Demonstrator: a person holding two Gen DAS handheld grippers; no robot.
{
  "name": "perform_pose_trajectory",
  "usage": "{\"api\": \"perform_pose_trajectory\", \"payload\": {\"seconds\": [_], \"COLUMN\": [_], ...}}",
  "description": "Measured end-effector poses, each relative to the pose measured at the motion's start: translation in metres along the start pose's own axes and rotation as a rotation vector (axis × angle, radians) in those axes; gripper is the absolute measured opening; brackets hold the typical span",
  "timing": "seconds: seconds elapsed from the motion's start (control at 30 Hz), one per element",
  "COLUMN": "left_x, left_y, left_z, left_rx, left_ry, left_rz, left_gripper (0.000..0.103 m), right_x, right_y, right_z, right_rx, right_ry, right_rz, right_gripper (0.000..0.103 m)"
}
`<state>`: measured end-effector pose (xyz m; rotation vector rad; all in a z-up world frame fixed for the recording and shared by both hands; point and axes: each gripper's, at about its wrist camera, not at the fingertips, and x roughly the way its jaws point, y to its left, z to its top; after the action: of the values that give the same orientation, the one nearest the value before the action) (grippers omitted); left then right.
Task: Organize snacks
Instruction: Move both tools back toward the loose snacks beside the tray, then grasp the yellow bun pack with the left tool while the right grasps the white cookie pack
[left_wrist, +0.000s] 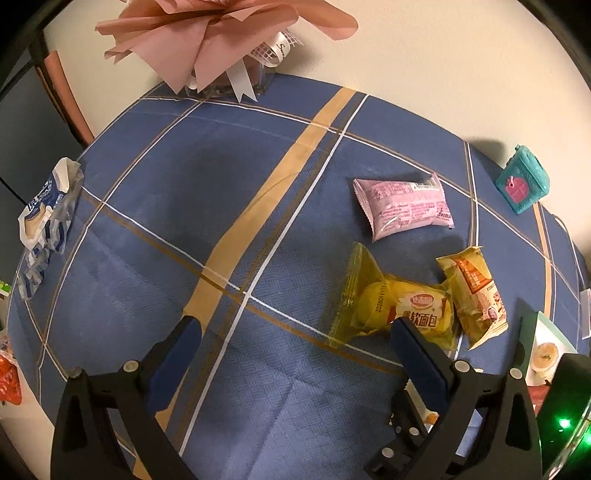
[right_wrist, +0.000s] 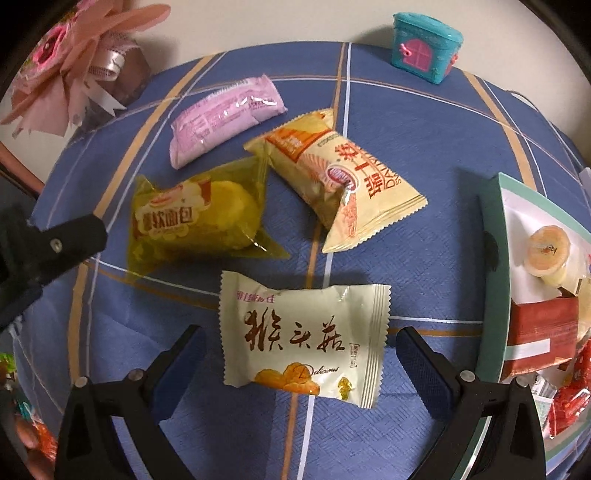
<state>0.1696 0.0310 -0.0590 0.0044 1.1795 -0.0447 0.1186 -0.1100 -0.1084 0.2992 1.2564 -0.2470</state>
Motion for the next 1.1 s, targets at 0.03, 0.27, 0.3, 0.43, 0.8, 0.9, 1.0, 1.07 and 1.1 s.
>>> {"api": "perform_pose_trajectory", "payload": {"seconds": [0.03, 0.27, 0.3, 0.43, 0.8, 0.9, 1.0, 1.07, 1.1], "left_x": [0.0, 0.001, 0.0, 0.0, 0.019, 0.026, 0.032, 0.033, 0.032], "left_y": [-0.001, -0.018, -0.021, -0.034, -0.059, -0.063, -0.066, -0.065, -0.064], "left_z": [0.0, 0.003, 0.003, 0.007, 0.006, 0.005, 0.002, 0.002, 0.002], "left_rx": [0.0, 0.041, 0.047, 0.075, 0.111, 0.113, 0.114, 0.102, 0.098], "left_ry": [0.003, -0.001, -0.005, -0.018, 0.013, 0.025, 0.041, 0.046, 0.046], "left_rz": [-0.003, -0.031, -0.039, -0.055, -0.087, -0.096, -0.099, -0.114, -0.125], "left_gripper": [0.102, 0.102, 0.102, 0.102, 0.102, 0.102, 0.102, 0.097, 0.09], "right_x": [0.002, 0.002, 0.002, 0.003, -0.001, -0.003, -0.005, -0.008, -0.011], "right_y": [-0.001, -0.023, -0.026, -0.036, -0.033, -0.03, -0.028, -0.029, -0.027], "right_z": [0.0, 0.0, 0.002, 0.007, 0.012, 0.012, 0.014, 0.014, 0.015], "right_rx": [-0.002, 0.05, 0.059, 0.085, 0.08, 0.074, 0.076, 0.075, 0.073], "right_ry": [0.004, 0.003, 0.002, 0.005, -0.016, -0.018, -0.02, -0.021, -0.022], "right_rz": [-0.013, -0.051, -0.051, -0.04, 0.004, 0.013, 0.024, 0.027, 0.027], "right_gripper": [0.103, 0.103, 0.103, 0.103, 0.077, 0.07, 0.063, 0.061, 0.06]}}
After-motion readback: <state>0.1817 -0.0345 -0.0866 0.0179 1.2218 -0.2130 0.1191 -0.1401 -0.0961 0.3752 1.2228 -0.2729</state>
